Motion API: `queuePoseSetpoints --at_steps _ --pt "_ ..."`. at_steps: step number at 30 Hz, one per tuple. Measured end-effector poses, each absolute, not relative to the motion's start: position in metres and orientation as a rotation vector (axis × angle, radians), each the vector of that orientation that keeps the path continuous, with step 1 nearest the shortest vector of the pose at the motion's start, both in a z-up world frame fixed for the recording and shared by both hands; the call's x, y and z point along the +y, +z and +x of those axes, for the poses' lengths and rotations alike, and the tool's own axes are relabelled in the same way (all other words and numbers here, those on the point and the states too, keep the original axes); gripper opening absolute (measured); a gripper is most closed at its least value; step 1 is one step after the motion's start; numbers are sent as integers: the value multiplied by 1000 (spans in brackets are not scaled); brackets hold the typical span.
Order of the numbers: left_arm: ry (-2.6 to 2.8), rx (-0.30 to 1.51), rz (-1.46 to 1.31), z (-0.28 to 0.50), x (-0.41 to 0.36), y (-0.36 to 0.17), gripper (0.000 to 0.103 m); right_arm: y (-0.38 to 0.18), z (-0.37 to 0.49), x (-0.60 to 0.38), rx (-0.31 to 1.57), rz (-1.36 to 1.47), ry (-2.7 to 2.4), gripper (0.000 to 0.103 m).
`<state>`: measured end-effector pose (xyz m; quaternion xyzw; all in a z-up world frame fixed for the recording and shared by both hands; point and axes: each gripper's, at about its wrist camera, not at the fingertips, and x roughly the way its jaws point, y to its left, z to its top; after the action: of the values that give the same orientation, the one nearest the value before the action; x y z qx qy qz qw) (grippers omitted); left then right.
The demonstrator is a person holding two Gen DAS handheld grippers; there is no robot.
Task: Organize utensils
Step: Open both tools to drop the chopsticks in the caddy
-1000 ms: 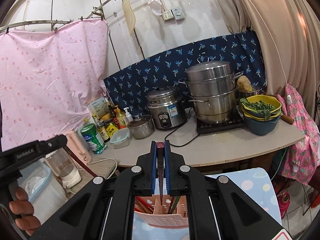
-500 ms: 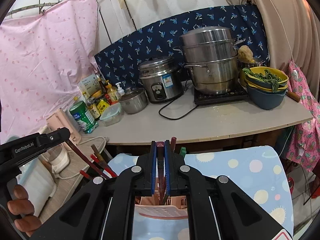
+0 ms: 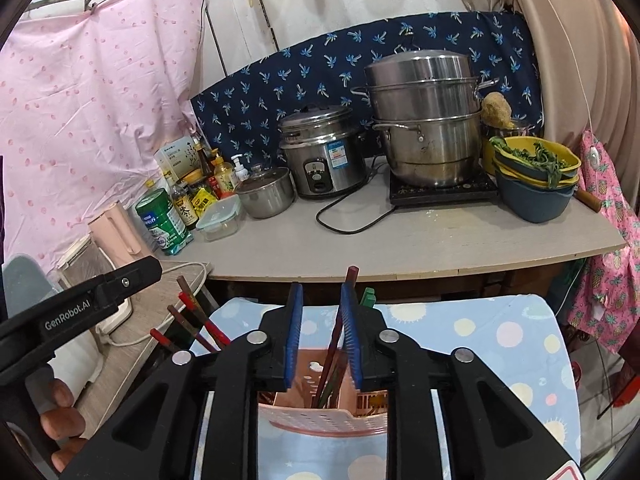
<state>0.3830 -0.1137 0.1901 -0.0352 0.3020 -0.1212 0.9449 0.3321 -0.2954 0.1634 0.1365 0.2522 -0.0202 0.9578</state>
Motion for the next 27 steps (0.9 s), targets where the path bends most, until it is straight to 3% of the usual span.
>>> queuePoseSetpoints --at_steps 8,14,27 --pt "-211 573 -21 353 -110 197 67 175 306 -287 494 239 -48 36" --pt "-186 567 18 330 -105 194 70 173 279 -278 503 203 -72 41" --pt "-145 580 95 275 -93 169 86 144 217 -263 587 156 -131 56"
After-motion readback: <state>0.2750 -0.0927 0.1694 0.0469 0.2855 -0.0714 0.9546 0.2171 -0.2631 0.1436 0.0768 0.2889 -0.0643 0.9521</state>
